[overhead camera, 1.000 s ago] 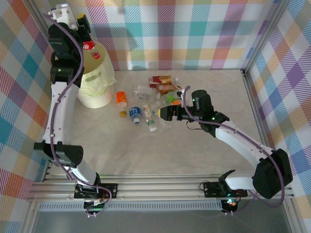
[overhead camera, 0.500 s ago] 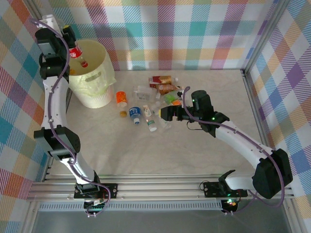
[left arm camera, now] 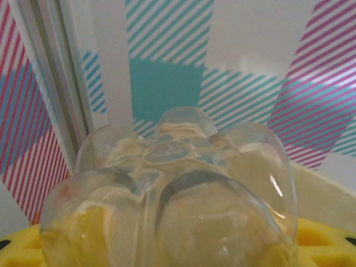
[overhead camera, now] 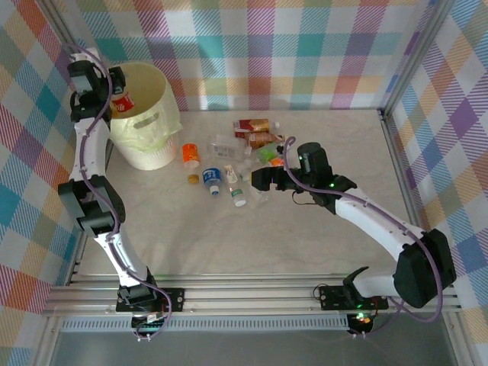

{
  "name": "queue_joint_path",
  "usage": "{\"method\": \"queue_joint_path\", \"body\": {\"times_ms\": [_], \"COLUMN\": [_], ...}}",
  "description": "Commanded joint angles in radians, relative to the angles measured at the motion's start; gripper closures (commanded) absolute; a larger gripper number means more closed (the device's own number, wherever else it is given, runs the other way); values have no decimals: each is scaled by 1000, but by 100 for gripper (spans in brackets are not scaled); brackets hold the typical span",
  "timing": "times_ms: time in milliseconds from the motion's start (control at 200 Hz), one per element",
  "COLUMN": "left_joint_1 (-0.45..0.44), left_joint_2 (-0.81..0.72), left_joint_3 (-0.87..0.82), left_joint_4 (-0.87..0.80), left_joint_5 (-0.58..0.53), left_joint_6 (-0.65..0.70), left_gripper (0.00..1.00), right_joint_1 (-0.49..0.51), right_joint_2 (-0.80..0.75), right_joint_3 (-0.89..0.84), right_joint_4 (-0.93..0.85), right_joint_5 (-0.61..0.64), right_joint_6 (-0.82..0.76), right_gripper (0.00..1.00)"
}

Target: Put the plastic bottles in the bin

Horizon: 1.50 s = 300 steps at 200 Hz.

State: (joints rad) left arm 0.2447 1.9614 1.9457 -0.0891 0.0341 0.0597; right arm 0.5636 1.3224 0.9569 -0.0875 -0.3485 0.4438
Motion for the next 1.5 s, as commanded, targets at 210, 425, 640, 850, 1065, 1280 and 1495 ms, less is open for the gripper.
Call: {"method": "queue_joint_path", "body": {"times_ms": [210,425,640,850,1065,1280,1495], "left_joint_1": [-26,-28,-66,-110,-121,-154,-207], "left_joint_2": [84,68,34,-19,-85,-168,-320], "left_joint_3": [46,65,101,87,34,-50,-288], "left_joint_4": [62,47,-35,-84,-107,-110,50], "left_joint_5": [-108,-109,-163,-226,-158,-73,82], "left_joint_6": [58,-13,-60,-152,-380,-555,-611], "left_gripper": [20,7,0,0,0,0,0], "right_joint_1": [5,6,5,5,5,-2,-19], "right_joint_2": [31,34,20,-9,-46,-29,32], "right_joint_3": [34,34,19,-16,-77,-90,-93], "right_joint_4": [8,5,8,-4,-40,-115,-95], "right_joint_5": [6,6,18,117,353,508,452], "right_joint_6": [5,7,9,33,116,202,246], "right_gripper": [0,0,0,0,0,0,0]}}
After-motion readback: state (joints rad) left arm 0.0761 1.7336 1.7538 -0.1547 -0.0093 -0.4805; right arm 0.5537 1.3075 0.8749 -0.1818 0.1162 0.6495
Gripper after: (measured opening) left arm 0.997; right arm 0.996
